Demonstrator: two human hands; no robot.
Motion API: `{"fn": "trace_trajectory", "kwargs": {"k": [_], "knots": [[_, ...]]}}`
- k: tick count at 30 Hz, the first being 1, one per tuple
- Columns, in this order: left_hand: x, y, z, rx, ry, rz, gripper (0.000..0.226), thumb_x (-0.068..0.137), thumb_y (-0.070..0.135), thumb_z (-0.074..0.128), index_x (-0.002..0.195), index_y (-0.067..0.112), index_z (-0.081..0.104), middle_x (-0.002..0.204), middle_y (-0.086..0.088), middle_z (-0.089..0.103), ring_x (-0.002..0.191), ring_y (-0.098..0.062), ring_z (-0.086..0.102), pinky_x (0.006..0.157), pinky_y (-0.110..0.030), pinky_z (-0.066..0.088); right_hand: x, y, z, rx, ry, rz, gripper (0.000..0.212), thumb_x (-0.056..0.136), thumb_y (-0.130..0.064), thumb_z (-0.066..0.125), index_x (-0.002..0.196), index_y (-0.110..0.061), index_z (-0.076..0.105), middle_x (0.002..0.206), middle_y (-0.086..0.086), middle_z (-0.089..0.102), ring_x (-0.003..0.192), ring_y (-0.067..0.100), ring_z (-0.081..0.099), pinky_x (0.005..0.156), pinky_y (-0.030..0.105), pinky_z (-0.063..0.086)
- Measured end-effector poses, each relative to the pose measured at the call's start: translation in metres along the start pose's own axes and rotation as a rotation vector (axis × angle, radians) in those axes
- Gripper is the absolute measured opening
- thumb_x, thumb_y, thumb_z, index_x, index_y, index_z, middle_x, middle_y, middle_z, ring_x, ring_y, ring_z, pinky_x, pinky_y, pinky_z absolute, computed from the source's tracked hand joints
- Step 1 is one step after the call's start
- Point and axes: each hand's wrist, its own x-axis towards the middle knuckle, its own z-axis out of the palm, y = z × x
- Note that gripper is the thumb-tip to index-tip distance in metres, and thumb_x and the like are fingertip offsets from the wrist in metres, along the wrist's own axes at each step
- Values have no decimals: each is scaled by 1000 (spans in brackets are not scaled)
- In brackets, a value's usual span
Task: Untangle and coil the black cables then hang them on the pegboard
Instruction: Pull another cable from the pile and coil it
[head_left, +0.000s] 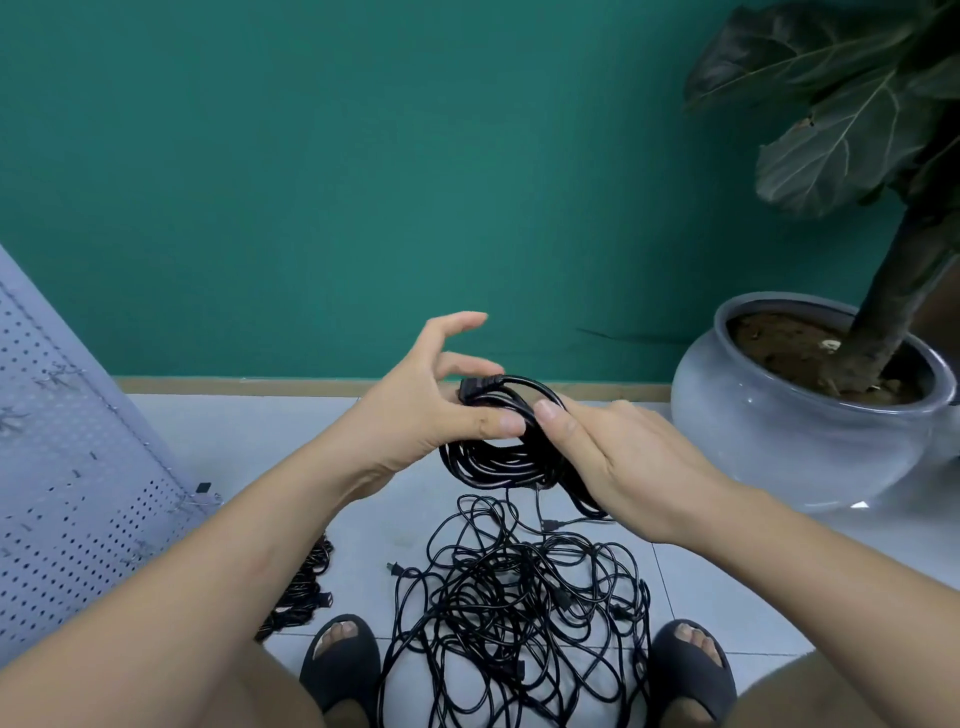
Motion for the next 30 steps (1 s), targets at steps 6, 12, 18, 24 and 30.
{"fn": "trace_trajectory", "kwargs": {"k": [6,12,18,24,30], "knots": [[0,-6,3,-46,-27,-77,77,80,3,91,143,28,53,110,-8,81,99,-23,76,106,-40,50,7,14,-1,109,58,71,70,107,-67,6,113,-23,61,86,-1,70,88,25,63,87,49,53],[1,-5,6,64,-19,21,42,84,-2,87,117,11,65,108,-6,82,96,-20,75,95,-40,61,17,22,4,286,163,239,34,112,-37,33,106,-24,64,86,2,71,90,26,63,85,40,48],[5,-4,4,94,12,56,36,84,0,88,112,16,73,104,-5,81,92,-17,74,94,-43,62,20,13,20,180,89,240,32,116,-35,37,101,-19,60,89,1,72,87,28,65,77,43,51],[10,3,-2,-82,59,-79,50,82,2,87,122,18,63,93,-5,76,76,-23,68,76,-34,55,25,13,21,460,64,241,30,115,-28,44,100,-32,70,93,-14,75,91,3,66,81,29,47],[11,4,-7,-192,23,-136,39,86,7,84,121,20,70,107,-3,78,86,-15,69,82,-33,53,25,13,23,675,24,251,32,114,-23,46,117,-33,77,105,-8,81,103,17,76,103,47,57]]}}
